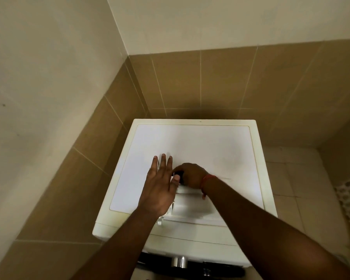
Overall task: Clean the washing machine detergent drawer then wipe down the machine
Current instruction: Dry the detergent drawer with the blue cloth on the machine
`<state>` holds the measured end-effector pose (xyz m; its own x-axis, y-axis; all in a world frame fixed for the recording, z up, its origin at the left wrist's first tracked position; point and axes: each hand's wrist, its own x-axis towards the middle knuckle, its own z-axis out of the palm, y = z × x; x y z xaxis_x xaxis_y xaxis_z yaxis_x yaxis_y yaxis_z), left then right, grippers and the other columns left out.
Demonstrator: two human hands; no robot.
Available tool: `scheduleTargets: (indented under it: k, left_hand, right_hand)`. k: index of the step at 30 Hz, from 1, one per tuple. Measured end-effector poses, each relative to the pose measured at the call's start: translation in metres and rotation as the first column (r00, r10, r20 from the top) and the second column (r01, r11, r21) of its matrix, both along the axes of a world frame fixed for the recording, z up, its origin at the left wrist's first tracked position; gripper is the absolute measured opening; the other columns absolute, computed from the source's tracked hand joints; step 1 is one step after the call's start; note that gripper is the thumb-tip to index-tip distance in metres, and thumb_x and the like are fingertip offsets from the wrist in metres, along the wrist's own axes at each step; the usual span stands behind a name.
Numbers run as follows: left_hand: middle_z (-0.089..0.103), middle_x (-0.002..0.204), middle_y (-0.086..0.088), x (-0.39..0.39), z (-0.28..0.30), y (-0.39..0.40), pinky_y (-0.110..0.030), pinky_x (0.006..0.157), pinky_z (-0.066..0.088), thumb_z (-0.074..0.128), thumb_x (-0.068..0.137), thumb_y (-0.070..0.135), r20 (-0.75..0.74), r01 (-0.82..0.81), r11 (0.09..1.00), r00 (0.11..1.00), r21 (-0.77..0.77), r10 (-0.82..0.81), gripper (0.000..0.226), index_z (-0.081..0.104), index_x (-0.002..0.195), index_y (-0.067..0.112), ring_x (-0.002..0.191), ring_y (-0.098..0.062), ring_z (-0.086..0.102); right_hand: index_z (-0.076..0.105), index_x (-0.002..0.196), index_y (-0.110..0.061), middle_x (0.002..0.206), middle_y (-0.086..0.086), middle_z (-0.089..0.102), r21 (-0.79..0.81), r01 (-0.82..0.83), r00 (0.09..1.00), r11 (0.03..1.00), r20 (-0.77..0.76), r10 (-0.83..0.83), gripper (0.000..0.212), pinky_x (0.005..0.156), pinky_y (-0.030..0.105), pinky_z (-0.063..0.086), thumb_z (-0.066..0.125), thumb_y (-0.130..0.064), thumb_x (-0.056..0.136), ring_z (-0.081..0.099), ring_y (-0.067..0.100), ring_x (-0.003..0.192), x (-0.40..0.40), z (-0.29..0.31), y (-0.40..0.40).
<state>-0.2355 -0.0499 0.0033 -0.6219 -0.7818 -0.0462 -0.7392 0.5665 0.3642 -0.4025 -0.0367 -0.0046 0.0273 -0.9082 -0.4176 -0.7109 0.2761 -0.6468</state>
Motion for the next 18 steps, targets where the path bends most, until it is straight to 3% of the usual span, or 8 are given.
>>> scheduleTargets:
  k: [2,6,9,12,15,18]
  left_hand:
    - [-0.013,0.163,0.011,0.001,0.0,0.0,-0.042,0.123,0.011,-0.012,0.087,0.071,0.013,0.001,1.0,1.0,-0.007,0.0,0.08,-0.006,0.156,0.031,0.147,-0.01,-0.024]
    - [-0.014,0.163,0.011,0.0,0.0,0.0,-0.042,0.123,0.009,-0.014,0.085,0.071,0.014,-0.002,1.0,1.0,0.003,0.002,0.081,-0.01,0.155,0.031,0.145,-0.008,-0.027]
    - [-0.014,0.163,0.01,0.0,-0.001,-0.001,-0.042,0.123,0.011,-0.014,0.085,0.072,0.007,0.005,1.0,1.0,0.012,-0.005,0.082,-0.008,0.155,0.031,0.145,-0.008,-0.027]
    - [-0.013,0.163,0.01,0.0,-0.001,0.001,-0.041,0.123,0.014,-0.012,0.085,0.072,0.005,0.014,1.0,1.0,0.008,-0.014,0.082,-0.005,0.156,0.03,0.145,-0.008,-0.027]
    - [-0.01,0.164,0.009,-0.001,-0.001,0.001,-0.042,0.122,0.016,-0.013,0.086,0.071,0.026,0.02,1.0,0.999,-0.016,-0.019,0.083,-0.004,0.156,0.029,0.146,-0.009,-0.025]
    - [-0.01,0.164,0.009,-0.001,-0.001,0.0,-0.043,0.122,0.015,-0.015,0.085,0.071,0.047,0.021,0.999,0.999,-0.028,-0.019,0.084,-0.004,0.156,0.029,0.147,-0.01,-0.025]
  right_hand:
    - [0.066,0.125,-0.016,0.128,0.006,0.064,0.025,0.005,1.0,1.0,0.01,-0.005,0.038,0.098,0.025,0.039,0.056,-0.007,0.089,0.055,0.024,0.119,-0.019,0.004,0.007]
    - [0.063,0.128,-0.008,0.133,0.012,0.059,0.129,0.079,0.996,0.988,-0.045,-0.074,0.044,0.101,0.028,0.038,0.045,0.007,0.09,0.052,0.028,0.123,-0.065,0.007,0.028]
    - [0.063,0.128,-0.007,0.132,0.014,0.06,0.133,0.057,0.996,0.99,-0.077,-0.047,0.04,0.097,0.029,0.039,0.05,0.002,0.091,0.053,0.029,0.12,-0.054,0.004,0.019]
    - [0.066,0.119,-0.005,0.123,0.016,0.065,0.099,0.052,0.999,0.994,0.004,-0.053,0.033,0.089,0.027,0.042,0.054,0.001,0.089,0.059,0.031,0.112,-0.021,-0.001,-0.009]
    - [0.068,0.112,-0.006,0.115,0.015,0.068,0.103,0.038,0.996,0.994,0.081,-0.047,0.029,0.089,0.037,0.052,0.052,0.0,0.089,0.063,0.032,0.105,0.0,-0.008,-0.032]
    - [0.065,0.119,-0.012,0.122,0.013,0.064,0.168,-0.034,0.997,0.985,0.072,0.022,0.032,0.087,0.04,0.053,0.048,-0.005,0.093,0.062,0.03,0.104,-0.007,-0.011,-0.036]
